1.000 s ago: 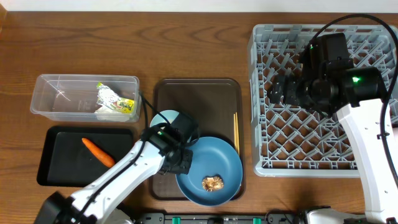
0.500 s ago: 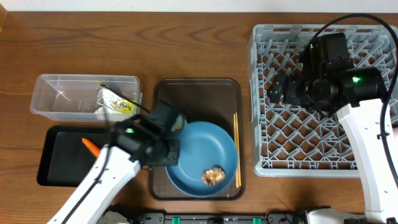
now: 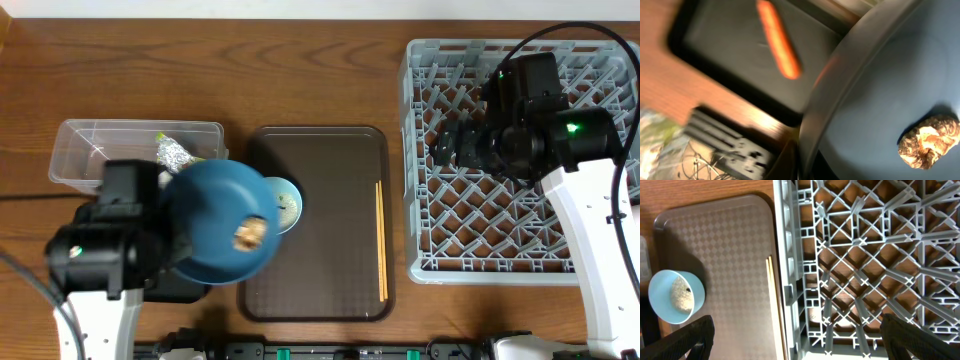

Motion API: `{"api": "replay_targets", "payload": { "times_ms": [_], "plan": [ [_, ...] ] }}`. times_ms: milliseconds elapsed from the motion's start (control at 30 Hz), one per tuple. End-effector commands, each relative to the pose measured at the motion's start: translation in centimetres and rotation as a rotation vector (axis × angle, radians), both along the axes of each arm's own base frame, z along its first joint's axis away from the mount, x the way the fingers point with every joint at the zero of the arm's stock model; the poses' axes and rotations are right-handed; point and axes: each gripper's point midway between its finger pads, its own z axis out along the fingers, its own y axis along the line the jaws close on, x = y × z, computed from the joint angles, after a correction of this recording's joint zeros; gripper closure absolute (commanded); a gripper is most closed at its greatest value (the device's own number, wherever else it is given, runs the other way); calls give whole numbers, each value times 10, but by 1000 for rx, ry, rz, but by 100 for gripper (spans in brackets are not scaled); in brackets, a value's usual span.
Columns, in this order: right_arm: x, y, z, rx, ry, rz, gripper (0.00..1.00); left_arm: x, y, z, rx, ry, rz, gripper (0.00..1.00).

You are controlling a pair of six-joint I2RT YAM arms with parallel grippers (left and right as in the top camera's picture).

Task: Sort waste into correct bins and load items into the dishwasher rack
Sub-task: 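Lift the blue plate over the black tray and tip the food off, then raise the emptied blue plate upright with the left gripper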

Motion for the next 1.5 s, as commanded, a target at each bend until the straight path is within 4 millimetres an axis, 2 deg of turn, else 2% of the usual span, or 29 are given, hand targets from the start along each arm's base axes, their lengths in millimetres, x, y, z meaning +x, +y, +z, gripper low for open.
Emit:
{"api": "replay_targets", "payload": {
  "times_ms": [0,167,367,500,567,700,967,1233,1467],
  "plan": [
    [0,3,1,9,-3,-4,1,-13,52,23,215,-42,180,94],
    [1,3,1,10,-9,-4,1,-27,89,39,389,-27,301,94],
    [2,1,1,-1,-11,-8,1,-30,93,40,412,-13,314,94],
    [3,-3,1,-23,-16,-10,1,-42,111,55,560,21,349,94],
    [3,-3,1,-23,-15,-10,1,-47,113,57,583,39,352,94],
    [3,-3,1,-23,-15,-10,1,-46,115,58,595,40,359,94],
    [4,-2,2,-22,-22,-10,1,-44,141,76,826,181,370,94],
    [4,-2,2,-22,-23,-10,1,-23,149,52,842,391,278,94],
    [4,-3,2,-24,-23,-11,1,-21,153,56,887,415,272,94]
  ]
}}
